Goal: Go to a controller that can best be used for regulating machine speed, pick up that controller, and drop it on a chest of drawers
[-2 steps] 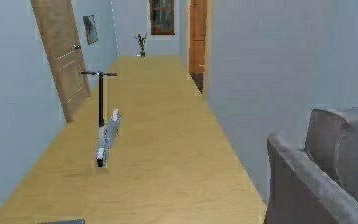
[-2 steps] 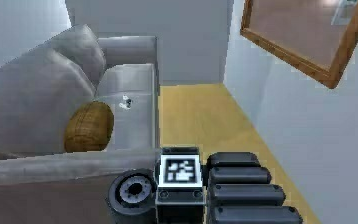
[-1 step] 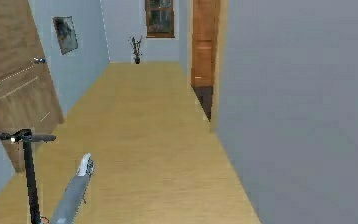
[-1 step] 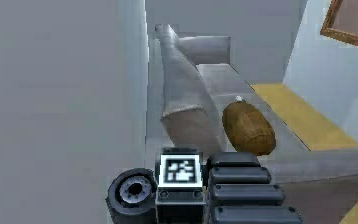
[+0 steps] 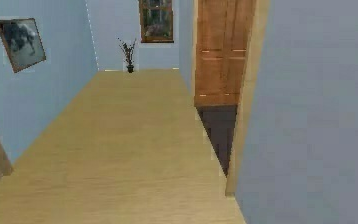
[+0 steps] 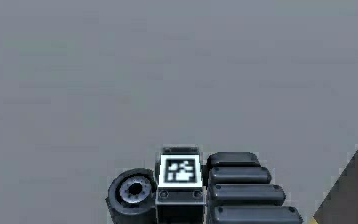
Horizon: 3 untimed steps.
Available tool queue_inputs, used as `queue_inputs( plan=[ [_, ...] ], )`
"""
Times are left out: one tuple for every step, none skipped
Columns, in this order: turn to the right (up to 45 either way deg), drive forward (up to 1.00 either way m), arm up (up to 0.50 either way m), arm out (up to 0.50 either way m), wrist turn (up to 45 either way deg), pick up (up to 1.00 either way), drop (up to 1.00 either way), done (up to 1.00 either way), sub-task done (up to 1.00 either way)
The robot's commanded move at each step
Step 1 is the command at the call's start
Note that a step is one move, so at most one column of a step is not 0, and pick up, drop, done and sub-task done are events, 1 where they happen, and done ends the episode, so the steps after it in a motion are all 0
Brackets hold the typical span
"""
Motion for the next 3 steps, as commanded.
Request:
queue_inputs(
  plan=[
    [0.0,1.00,0.00,0.00,0.0,0.00,0.00,0.00,0.00],
    [-18.0,0.00,0.00,0.00,0.0,0.00,0.00,0.00,0.00],
    [0.0,0.15,0.00,0.00,0.0,0.00,0.00,0.00,0.00]
  ],
)
